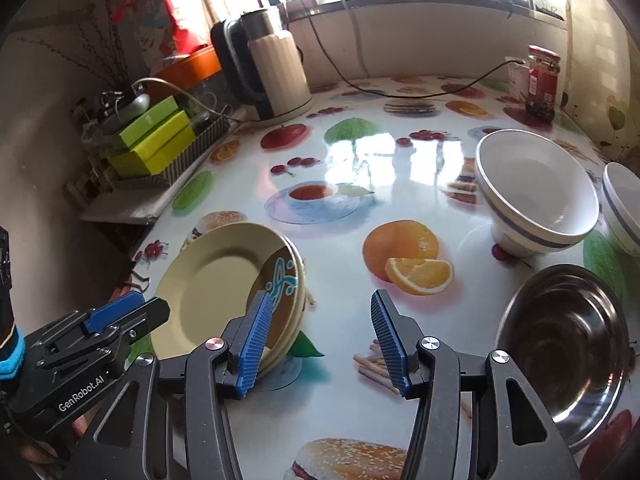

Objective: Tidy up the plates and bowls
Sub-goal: 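Withdraw both open grippers up from the cream plate stack, then move the left tool to a white bowl while the right tool reaches another white bowl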

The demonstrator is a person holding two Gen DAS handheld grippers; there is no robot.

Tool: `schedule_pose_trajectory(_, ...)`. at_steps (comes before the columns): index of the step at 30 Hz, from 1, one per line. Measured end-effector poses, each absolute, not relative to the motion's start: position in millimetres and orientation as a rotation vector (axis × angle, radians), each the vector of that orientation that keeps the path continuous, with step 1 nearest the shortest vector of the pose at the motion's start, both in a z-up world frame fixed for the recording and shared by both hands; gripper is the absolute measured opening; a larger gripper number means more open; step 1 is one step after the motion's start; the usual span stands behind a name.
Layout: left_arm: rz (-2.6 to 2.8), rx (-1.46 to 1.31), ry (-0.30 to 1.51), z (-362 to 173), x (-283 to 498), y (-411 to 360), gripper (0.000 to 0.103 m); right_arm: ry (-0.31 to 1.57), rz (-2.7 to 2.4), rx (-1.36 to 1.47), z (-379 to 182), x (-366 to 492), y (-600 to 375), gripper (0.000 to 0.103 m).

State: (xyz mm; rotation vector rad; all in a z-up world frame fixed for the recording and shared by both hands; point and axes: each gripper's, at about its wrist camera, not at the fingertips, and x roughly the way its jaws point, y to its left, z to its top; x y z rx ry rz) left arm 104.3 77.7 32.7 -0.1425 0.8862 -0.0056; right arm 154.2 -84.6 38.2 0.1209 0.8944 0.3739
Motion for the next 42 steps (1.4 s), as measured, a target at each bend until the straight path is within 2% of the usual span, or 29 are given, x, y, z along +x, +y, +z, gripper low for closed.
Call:
schedule_pose_trajectory(23, -0.172, -0.007, 0.832, 70.1, 158.2, -36.2, 0.040, 0.809, 0.104, 0.193, 74.0, 162.8, -214.3, 0.053)
schedule_pose_trajectory(42, -0.275, -0.014, 0.921, 54.3, 226.6, -98.5, 0.040, 0.813, 0.010, 0.196, 67.7, 206.2, -276.4, 0.053)
